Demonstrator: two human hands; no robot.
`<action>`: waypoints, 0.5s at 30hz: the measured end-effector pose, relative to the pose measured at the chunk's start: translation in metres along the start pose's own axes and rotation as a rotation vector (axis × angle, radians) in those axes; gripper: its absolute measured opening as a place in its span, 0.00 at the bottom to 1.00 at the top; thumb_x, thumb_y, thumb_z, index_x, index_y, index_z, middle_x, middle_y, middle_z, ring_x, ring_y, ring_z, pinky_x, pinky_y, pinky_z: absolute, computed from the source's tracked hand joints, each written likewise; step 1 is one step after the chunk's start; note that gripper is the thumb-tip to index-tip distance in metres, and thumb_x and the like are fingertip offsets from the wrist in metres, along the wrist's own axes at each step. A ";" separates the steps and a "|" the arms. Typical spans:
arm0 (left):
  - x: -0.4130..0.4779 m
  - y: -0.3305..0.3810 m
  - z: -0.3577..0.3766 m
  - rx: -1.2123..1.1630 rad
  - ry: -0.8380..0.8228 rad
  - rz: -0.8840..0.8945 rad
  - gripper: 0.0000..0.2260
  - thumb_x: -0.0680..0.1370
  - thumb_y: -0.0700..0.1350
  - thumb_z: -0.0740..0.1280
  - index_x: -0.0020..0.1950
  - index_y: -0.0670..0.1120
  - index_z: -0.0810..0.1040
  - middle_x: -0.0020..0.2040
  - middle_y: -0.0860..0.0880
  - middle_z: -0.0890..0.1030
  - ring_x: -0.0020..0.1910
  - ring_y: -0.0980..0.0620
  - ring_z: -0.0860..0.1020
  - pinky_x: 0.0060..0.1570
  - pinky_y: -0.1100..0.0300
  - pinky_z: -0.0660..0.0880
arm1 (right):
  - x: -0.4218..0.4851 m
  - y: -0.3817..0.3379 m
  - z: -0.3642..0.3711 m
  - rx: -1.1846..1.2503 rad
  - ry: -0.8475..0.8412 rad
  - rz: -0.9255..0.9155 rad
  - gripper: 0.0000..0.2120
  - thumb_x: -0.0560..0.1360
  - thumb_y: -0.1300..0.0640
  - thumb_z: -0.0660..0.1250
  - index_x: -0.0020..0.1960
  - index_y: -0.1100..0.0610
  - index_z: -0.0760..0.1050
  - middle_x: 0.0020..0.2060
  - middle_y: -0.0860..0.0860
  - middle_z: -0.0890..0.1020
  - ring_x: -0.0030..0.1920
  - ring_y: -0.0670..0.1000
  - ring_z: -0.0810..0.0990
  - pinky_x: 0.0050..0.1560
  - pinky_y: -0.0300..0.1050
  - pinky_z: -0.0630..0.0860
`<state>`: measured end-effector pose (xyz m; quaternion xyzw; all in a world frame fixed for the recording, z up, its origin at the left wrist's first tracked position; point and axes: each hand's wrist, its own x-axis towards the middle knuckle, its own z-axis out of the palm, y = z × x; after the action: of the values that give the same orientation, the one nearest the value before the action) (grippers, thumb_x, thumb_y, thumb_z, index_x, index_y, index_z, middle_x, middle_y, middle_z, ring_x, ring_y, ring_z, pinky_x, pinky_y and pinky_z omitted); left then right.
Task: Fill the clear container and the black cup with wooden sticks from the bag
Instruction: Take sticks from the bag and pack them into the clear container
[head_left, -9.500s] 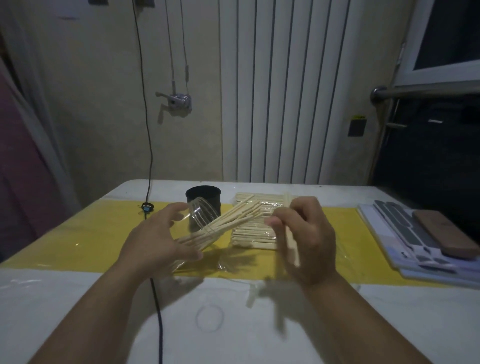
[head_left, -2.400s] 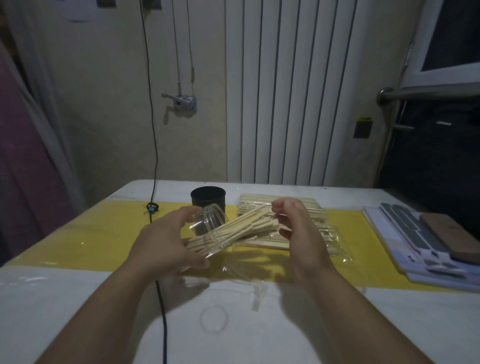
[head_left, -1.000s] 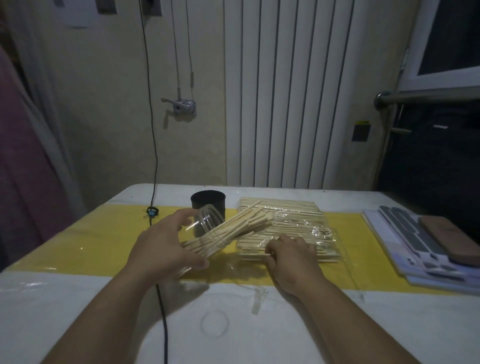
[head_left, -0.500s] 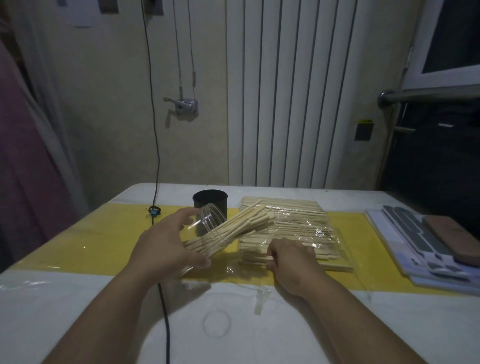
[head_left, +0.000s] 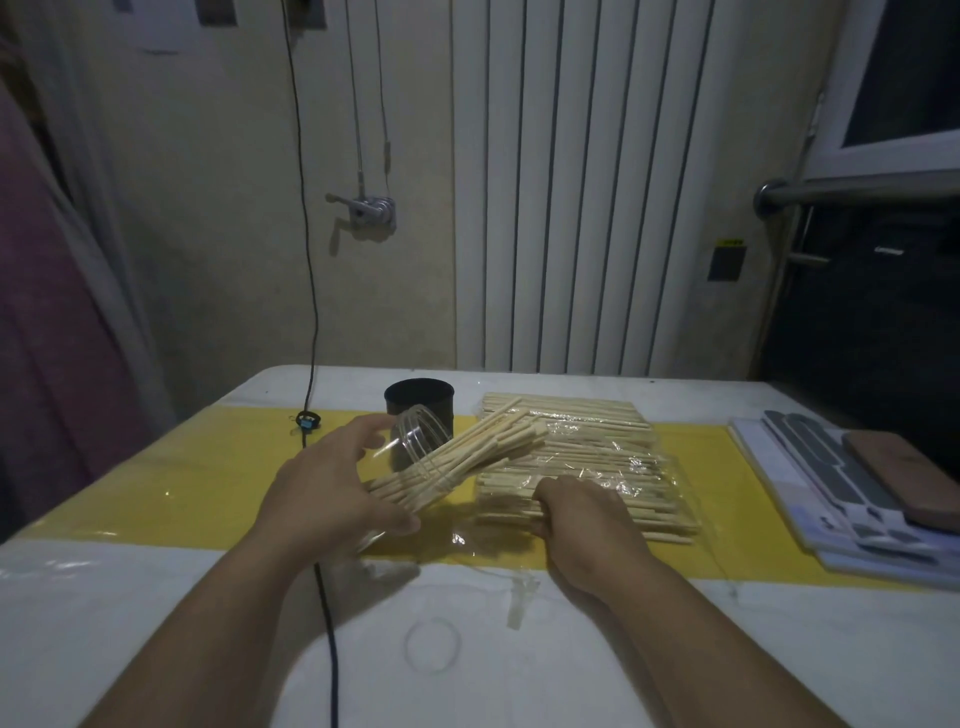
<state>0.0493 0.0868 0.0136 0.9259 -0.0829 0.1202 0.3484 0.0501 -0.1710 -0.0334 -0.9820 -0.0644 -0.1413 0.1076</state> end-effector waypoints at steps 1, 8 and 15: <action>0.000 0.000 0.000 -0.004 0.000 -0.001 0.42 0.50 0.59 0.79 0.59 0.75 0.64 0.59 0.63 0.75 0.56 0.58 0.75 0.55 0.49 0.77 | 0.000 0.000 0.000 0.024 0.005 -0.004 0.03 0.79 0.53 0.64 0.52 0.50 0.75 0.53 0.49 0.79 0.57 0.56 0.75 0.55 0.48 0.69; 0.001 -0.002 0.001 -0.007 0.007 0.005 0.43 0.50 0.58 0.80 0.60 0.73 0.65 0.59 0.62 0.75 0.58 0.57 0.75 0.55 0.49 0.77 | 0.002 0.000 0.003 0.070 0.091 0.008 0.02 0.72 0.57 0.65 0.43 0.53 0.76 0.41 0.49 0.79 0.47 0.56 0.77 0.47 0.47 0.73; 0.001 -0.001 0.000 -0.028 0.010 0.002 0.38 0.50 0.58 0.79 0.52 0.80 0.64 0.59 0.63 0.75 0.57 0.60 0.74 0.55 0.51 0.76 | -0.009 -0.015 -0.027 -0.001 0.122 -0.052 0.05 0.79 0.55 0.59 0.53 0.50 0.73 0.48 0.50 0.79 0.52 0.57 0.78 0.45 0.47 0.69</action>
<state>0.0502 0.0875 0.0134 0.9203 -0.0840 0.1240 0.3615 0.0319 -0.1636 -0.0075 -0.9696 -0.0833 -0.2038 0.1071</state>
